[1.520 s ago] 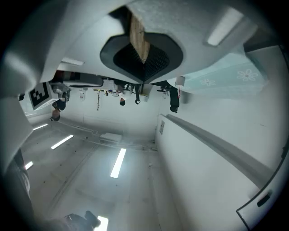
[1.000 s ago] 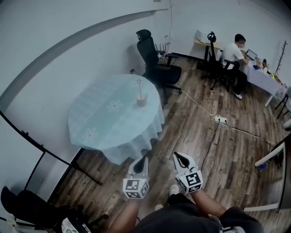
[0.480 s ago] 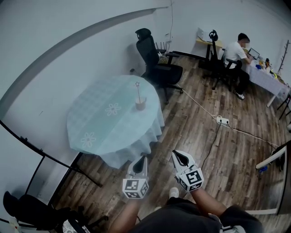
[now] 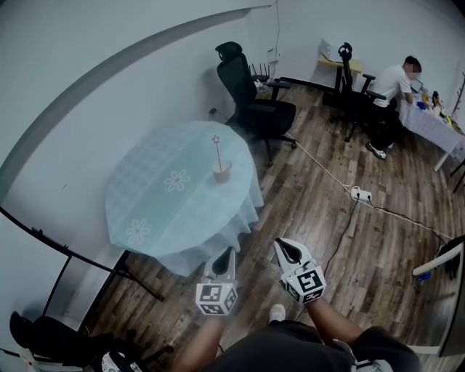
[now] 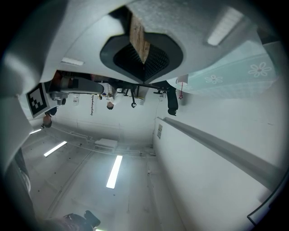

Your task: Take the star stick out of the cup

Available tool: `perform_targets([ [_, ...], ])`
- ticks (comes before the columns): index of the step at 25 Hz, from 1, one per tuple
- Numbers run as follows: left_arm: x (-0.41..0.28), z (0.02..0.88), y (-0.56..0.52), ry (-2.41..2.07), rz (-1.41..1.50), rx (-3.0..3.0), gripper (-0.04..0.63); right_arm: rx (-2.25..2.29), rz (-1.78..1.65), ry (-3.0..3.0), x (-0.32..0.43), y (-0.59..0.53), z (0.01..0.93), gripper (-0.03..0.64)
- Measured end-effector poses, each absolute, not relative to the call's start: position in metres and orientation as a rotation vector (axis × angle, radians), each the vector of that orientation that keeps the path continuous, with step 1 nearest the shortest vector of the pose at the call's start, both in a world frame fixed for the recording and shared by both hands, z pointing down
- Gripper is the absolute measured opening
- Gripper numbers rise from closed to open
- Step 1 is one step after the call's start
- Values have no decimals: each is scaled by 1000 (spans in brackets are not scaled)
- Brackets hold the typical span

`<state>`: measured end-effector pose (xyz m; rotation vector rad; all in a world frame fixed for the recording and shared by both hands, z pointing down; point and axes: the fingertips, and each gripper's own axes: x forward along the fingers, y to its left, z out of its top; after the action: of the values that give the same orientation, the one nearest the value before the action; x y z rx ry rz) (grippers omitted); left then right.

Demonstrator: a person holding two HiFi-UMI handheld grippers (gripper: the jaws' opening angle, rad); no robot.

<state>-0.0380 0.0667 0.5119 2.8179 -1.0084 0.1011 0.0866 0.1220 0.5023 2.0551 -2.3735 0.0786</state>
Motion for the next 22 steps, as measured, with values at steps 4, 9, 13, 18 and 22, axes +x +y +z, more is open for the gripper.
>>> perform_targets([
  [4, -16, 516, 51, -1028, 118, 2798, 5, 2052, 104, -2390, 110, 106, 507, 3],
  [9, 10, 522, 38, -1042, 173, 2812, 5, 2050, 150, -2406, 139, 90, 517, 3],
  [13, 9, 524, 23, -1103, 184, 2796, 5, 2030, 166, -2421, 149, 79, 522, 3],
  [18, 7, 526, 0, -1144, 189, 2774, 5, 2013, 174, -2440, 153, 58, 523, 3],
  [22, 3, 531, -25, -1166, 182, 2753, 5, 1990, 180, -2450, 149, 34, 526, 3],
])
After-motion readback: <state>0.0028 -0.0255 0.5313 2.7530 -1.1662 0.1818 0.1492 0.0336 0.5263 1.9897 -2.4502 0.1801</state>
